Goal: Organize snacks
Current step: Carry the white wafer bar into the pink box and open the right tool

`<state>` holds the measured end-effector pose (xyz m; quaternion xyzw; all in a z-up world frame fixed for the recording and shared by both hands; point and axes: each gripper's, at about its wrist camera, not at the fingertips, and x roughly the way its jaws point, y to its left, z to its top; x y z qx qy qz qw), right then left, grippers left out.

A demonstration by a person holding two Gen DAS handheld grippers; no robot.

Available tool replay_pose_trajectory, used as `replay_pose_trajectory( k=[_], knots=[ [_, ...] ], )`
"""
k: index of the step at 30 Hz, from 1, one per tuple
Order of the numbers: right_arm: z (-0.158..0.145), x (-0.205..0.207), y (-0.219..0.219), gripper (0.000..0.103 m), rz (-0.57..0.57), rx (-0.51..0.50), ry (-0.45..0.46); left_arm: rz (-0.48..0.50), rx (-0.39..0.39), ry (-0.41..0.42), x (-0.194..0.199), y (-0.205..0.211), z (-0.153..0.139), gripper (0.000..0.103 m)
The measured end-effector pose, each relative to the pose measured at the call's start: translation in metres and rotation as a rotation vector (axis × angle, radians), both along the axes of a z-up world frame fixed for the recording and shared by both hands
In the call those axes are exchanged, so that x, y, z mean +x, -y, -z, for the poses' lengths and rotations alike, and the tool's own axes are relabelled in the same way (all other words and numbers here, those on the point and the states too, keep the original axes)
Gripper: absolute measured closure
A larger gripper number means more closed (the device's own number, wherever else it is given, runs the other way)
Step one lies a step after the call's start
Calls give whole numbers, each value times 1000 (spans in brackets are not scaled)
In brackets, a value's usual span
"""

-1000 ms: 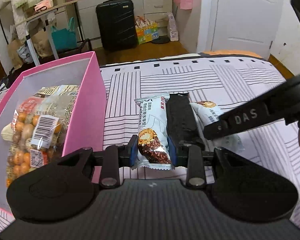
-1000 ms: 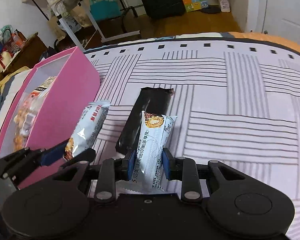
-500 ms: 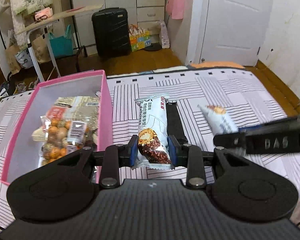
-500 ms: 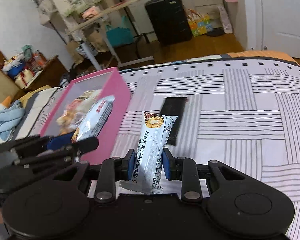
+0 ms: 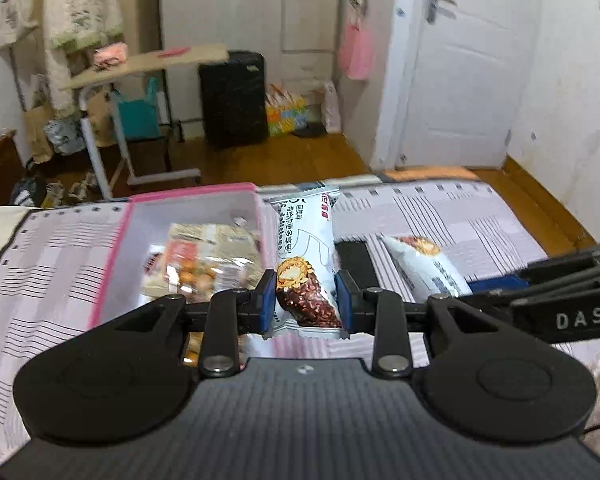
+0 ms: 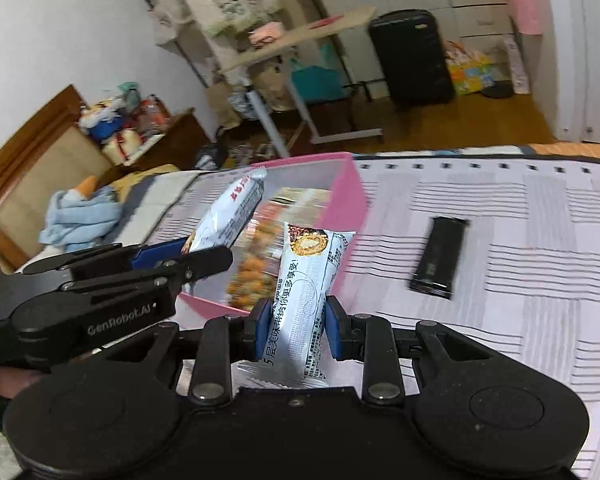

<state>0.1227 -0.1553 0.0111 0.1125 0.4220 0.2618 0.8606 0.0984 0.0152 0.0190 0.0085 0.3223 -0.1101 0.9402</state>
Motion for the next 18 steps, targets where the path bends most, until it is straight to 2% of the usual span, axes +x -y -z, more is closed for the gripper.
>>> replay_pose_trajectory(
  k=[4, 9, 13, 18],
  knots=[
    [-6, 13, -28, 70, -43, -4, 9, -59, -22, 20, 2, -29, -7, 73],
    [-4, 37, -60, 70, -62, -3, -1, -132, 0, 25, 15, -60, -5, 73],
    [16, 49, -83, 69, -27, -61, 17, -185, 11, 4, 26, -83, 9, 73],
    [49, 68, -97, 69, -18, -70, -2, -234, 25, -48, 46, -106, 40, 73]
  ],
)
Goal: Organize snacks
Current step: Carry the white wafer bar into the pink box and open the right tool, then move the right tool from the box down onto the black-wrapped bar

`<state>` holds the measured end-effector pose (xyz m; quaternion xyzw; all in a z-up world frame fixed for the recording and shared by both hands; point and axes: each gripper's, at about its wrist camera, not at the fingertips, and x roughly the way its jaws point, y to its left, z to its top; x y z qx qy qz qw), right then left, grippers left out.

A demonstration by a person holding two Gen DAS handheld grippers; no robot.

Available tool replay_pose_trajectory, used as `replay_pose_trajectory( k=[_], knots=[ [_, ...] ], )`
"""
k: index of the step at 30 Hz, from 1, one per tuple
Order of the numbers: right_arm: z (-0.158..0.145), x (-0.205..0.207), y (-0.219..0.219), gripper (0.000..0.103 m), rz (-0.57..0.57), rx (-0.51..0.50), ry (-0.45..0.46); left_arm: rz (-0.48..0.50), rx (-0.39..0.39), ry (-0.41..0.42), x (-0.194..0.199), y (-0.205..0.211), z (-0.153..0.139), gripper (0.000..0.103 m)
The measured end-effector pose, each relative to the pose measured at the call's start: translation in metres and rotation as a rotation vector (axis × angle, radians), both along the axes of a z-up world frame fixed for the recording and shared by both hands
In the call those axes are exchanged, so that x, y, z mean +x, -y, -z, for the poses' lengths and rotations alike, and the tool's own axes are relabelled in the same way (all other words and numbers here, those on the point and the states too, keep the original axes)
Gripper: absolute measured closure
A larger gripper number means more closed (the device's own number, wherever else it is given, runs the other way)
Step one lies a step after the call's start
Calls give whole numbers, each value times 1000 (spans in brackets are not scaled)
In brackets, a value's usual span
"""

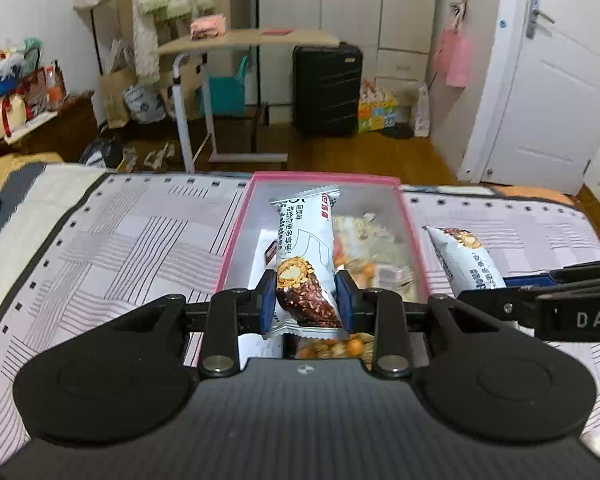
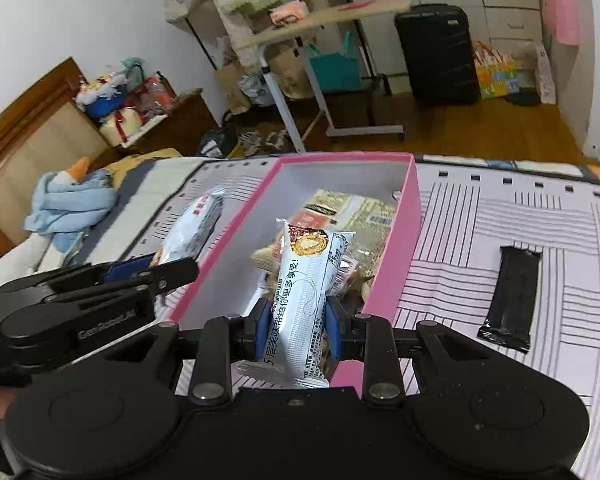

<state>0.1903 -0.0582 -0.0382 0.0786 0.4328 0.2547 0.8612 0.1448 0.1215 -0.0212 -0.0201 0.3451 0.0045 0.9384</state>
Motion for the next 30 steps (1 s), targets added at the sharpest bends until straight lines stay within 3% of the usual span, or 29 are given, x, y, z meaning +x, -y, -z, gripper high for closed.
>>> replay_pose_trajectory(
  k=[6, 12, 13, 14, 16, 17, 22, 30],
  knots=[
    [21, 8, -12, 69, -4, -7, 43, -12, -51, -24, 15, -15, 30, 73],
    [39, 10, -28, 67, -18, -58, 47, -31, -28, -60, 28, -16, 51, 72],
    [41, 8, -30, 62, -16, -71, 64, -37, -15, -61, 29, -15, 53, 71],
    [42, 6, -33, 47, -22, -88, 86, -42, -6, -62, 30, -15, 54, 70],
    [41, 2, -35, 36, -36, -123, 133, -41, -11, -69, 32, -17, 57, 56],
    [39, 0, -34, 36, -40, -135, 144, -45, -21, -73, 33, -18, 58, 52],
    [8, -6, -12, 36, -14, -106, 145, -32, -43, -69, 23, -18, 46, 52],
    [-54, -9, 45, 35, 5, -41, 103, 102, -141, -66, 3, -1, -8, 49]
  ],
)
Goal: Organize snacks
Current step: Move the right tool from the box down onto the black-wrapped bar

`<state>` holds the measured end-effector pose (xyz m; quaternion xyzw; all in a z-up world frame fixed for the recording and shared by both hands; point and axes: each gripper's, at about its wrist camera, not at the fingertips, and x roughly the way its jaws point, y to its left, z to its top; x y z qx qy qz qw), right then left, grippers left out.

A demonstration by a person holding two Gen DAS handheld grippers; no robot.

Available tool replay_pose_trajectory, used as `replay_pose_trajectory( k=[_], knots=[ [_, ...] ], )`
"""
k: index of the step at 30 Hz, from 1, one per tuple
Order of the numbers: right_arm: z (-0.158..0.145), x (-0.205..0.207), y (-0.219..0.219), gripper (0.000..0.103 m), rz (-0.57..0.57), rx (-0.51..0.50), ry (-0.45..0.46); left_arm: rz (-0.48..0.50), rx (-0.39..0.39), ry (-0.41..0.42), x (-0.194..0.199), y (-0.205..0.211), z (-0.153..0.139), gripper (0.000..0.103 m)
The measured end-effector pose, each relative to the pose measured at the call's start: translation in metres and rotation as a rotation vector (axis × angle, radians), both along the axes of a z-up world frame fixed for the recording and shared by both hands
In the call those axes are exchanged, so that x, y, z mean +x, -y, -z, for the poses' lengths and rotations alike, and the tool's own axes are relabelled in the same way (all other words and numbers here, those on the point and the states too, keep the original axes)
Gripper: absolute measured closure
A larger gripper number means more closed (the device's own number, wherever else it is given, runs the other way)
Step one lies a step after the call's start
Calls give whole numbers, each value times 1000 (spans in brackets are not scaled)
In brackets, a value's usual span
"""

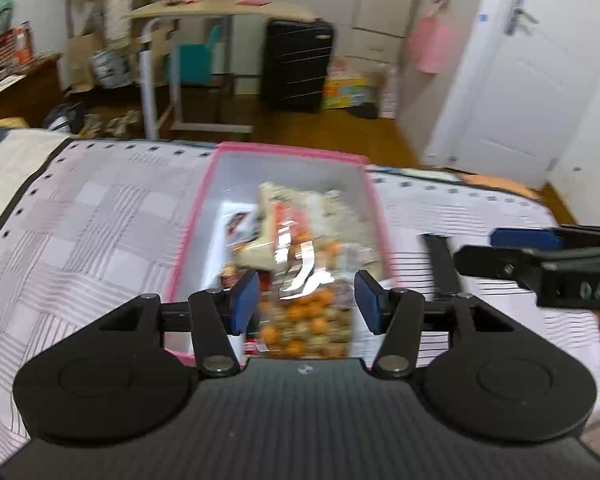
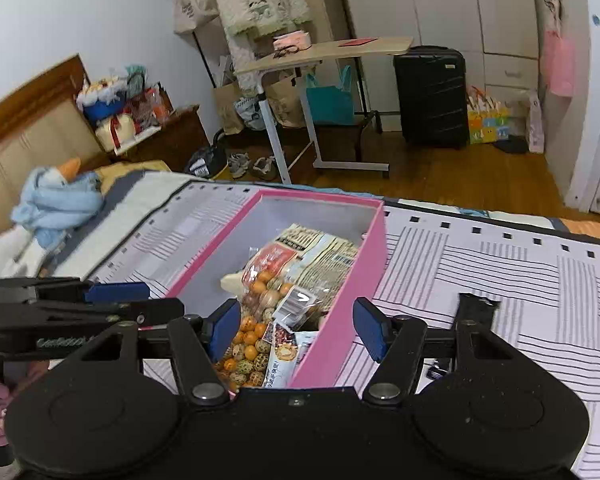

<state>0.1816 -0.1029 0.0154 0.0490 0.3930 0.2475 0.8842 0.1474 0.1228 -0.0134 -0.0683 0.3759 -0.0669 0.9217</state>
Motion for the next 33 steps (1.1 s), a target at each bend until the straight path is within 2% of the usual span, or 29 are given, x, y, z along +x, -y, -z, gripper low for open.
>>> replay_pose_trajectory(
  k=[6, 13, 18, 26, 30, 33],
  knots=[
    [-11, 14, 51, 33, 51, 31, -60, 116, -52, 22, -1, 43, -31, 45],
    [14, 40, 91, 32, 117, 65, -132, 209, -37, 29, 13, 109, -26, 44],
    [50, 62, 113, 31, 171, 88, -201, 258, -68, 7, 30, 143, -4, 44],
    [104, 90, 132, 31, 229, 187, -285, 286, -47, -15, 67, 178, 45, 44],
    [125, 104, 123, 31, 226, 128, -300, 294, -24, -55, 88, 193, 82, 44],
    [140, 115, 118, 31, 215, 96, -303, 288, -3, -45, 94, 199, 104, 44]
  ],
)
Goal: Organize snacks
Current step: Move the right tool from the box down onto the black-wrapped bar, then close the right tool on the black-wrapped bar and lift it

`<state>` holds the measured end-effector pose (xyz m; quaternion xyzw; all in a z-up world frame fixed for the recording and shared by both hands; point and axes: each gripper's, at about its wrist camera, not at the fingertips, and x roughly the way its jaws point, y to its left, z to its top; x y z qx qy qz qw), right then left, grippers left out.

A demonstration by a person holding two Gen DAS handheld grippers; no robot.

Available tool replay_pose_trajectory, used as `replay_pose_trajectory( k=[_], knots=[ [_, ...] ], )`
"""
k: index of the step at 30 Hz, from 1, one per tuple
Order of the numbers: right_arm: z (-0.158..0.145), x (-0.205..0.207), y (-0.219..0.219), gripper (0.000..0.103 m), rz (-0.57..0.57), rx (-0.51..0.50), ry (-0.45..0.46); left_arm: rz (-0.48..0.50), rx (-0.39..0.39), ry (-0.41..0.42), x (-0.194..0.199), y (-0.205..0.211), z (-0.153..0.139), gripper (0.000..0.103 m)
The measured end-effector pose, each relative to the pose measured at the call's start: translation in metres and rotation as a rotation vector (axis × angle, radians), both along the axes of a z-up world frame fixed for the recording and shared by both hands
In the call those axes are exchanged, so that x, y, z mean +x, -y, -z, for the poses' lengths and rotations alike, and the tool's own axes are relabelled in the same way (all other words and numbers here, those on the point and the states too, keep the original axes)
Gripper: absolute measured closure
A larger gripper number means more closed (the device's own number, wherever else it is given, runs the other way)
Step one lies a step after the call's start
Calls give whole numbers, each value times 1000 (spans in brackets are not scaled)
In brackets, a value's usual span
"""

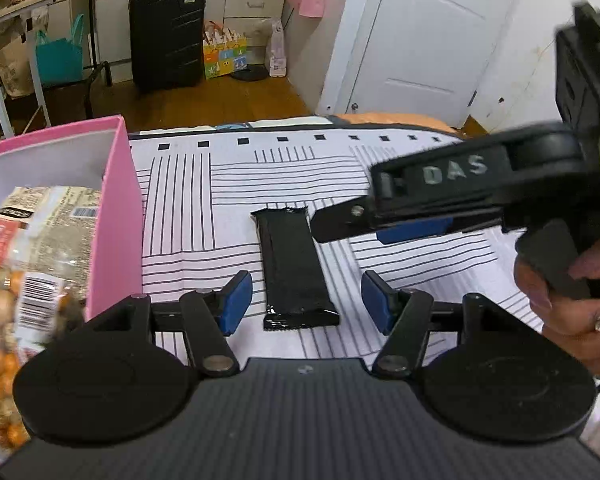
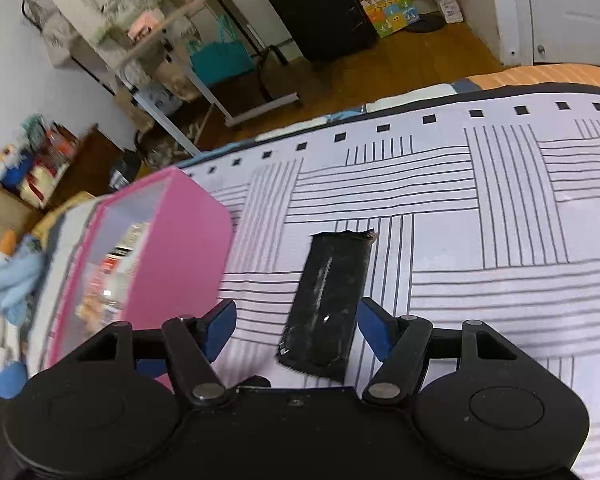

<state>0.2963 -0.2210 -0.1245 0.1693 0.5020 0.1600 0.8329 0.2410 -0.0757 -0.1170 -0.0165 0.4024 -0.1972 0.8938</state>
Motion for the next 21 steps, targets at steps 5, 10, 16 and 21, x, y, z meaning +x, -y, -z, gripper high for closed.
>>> replay_pose_trajectory(
  k=[5, 10, 16, 21],
  knots=[
    [22, 12, -7, 31, -17, -17, -6, -6, -29, 10, 7, 3, 31, 44],
    [38, 20, -19, 32, -51, -71, -20, -10, -2, 9, 16, 6, 59, 45],
    [49, 24, -28, 31, -76, -111, -22, -27, -33, 14, 24, 8, 77, 45],
    [52, 27, -30, 32, -90, -142, -35, -4, 5, 28, 24, 16, 85, 45]
  ],
)
